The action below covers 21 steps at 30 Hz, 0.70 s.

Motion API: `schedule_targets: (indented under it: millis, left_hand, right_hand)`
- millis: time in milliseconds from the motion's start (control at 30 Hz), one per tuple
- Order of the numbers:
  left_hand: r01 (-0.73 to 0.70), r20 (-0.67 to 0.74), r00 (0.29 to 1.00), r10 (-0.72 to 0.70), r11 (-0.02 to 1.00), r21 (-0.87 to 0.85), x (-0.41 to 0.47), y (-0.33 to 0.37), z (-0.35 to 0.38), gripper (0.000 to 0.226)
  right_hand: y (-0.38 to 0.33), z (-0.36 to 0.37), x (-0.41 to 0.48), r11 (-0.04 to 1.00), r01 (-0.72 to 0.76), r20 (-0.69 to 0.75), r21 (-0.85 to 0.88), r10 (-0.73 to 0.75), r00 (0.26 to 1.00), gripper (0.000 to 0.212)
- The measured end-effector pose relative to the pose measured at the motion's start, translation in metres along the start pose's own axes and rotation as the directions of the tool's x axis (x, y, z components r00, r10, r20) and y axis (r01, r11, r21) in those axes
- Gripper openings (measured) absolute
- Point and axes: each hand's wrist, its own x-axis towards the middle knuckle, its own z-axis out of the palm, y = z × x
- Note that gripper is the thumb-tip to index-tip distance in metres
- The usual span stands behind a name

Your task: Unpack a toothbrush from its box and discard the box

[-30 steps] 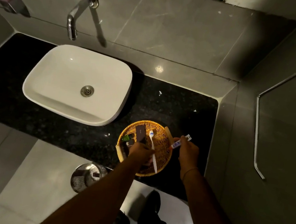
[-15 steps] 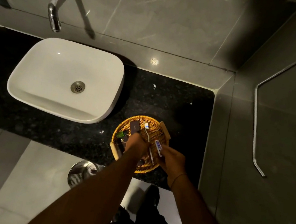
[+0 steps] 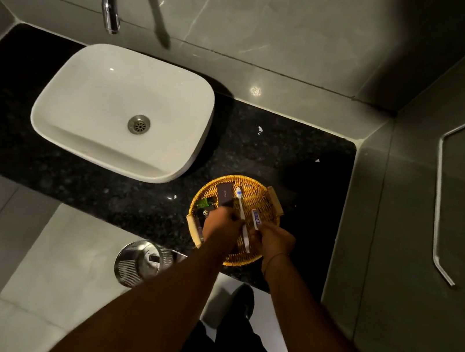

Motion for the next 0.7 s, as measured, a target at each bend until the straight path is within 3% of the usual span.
schedule_targets:
  millis: [100,233,433,567,633,700]
  left_hand:
    - [-0.003,-0.003,1.000,0.003,1.000,-0.003,-0.003,0.000,-0.004,0.022]
    - [-0.009,-0.014,1.000,0.009,1.000,-0.023,-0.007,0.001,-0.011,0.022]
    - [-0.142,-0.076,0.986,0.145,0.989,0.048,-0.022,-0.011,-0.032,0.028]
    - [-0.246,-0.146,0.955,0.259,0.964,0.101,-0.046,-0.027,-0.056,0.033]
    - [-0.277,-0.247,0.917,0.313,0.945,0.171,-0.056,-0.035,-0.070,0.037]
    - [-0.272,-0.376,0.857,0.352,0.929,0.251,-0.064,-0.048,-0.083,0.047]
  right_hand:
    - [-0.002,0.009,-0.003,0.999,0.023,-0.014,0.030,-0.023,1.000,0.020]
    - [0.003,0.014,-0.007,0.973,0.156,-0.036,-0.171,-0.165,0.986,0.012]
    - [0.003,0.012,-0.013,0.866,0.270,-0.144,-0.421,-0.358,0.923,0.020]
    - [-0.005,0.013,-0.040,0.826,0.369,-0.125,-0.426,-0.458,0.880,0.023]
    - [-0.010,0.021,-0.058,0.748,0.512,-0.034,-0.423,-0.578,0.815,0.022]
    - [-0.014,0.029,-0.077,0.589,0.688,0.082,-0.424,-0.732,0.676,0.018]
